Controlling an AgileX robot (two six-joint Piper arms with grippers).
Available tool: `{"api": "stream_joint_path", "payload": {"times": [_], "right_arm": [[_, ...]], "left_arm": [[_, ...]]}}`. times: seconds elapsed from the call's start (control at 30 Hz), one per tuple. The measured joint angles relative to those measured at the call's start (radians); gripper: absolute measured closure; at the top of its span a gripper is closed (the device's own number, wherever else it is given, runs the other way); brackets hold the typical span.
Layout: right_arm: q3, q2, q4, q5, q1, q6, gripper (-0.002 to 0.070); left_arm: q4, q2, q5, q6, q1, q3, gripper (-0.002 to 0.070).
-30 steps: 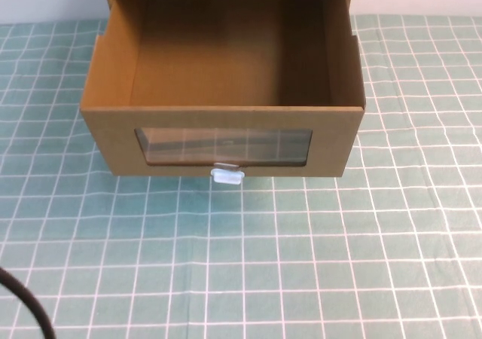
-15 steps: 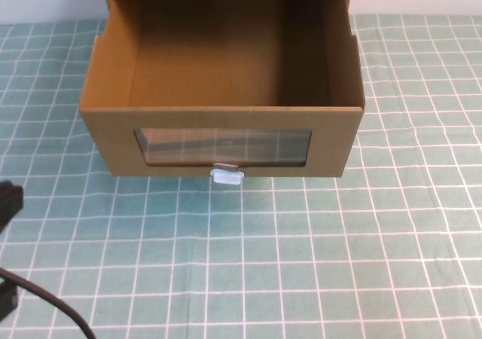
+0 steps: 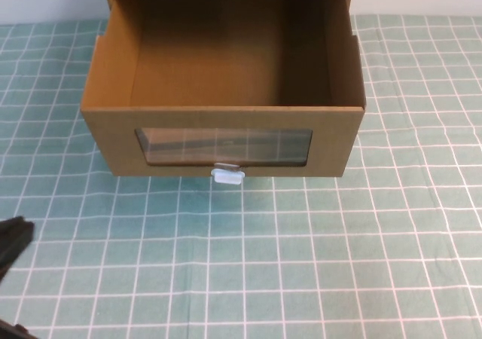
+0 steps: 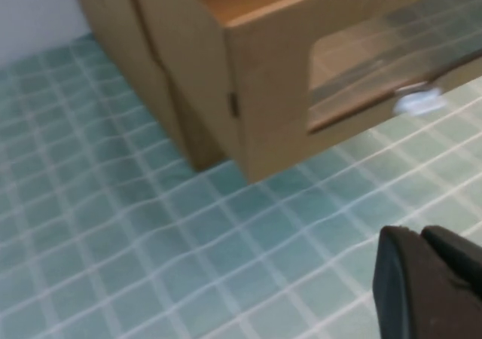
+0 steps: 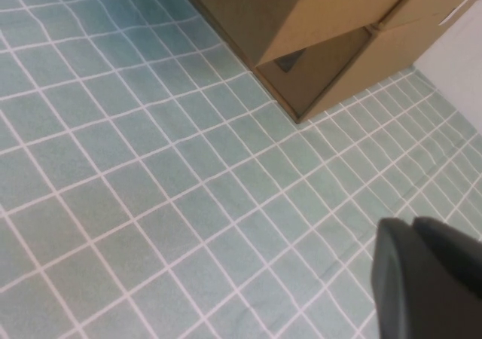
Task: Open the shoe box
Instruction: 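Pull the top drawer of the cardboard box fully open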
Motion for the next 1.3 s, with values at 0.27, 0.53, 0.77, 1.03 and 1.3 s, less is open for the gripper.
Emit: {"api": "stream_joint_path", "payload": {"times": [0.27, 0.53, 0.77, 1.03, 1.3], "right_arm": [[0.0, 0.0, 0.002, 0.0, 0.0, 0.0, 0.069], [0.0, 0.0, 0.017, 0.0, 0.0, 0.0, 0.069], [0.0, 0.0, 0.019, 0.0, 0.0, 0.0, 0.0689], [0.0, 0.0, 0.023, 0.0, 0.0, 0.0, 0.069], [0.001, 0.0, 0.026, 0.0, 0.0, 0.0, 0.069]], "left_arm": [[0.239, -0.087, -0.293, -0.132, 0.002, 0.132, 0.068], [0.344, -0.187, -0.514, -0.341, 0.002, 0.386, 0.068], [0.348, -0.214, -0.705, -0.411, 0.002, 0.589, 0.068], [0.347, -0.4, -0.466, -0.46, 0.006, 0.591, 0.068], [0.515, -0.468, -0.283, -0.553, 0.029, 0.592, 0.068]]}}
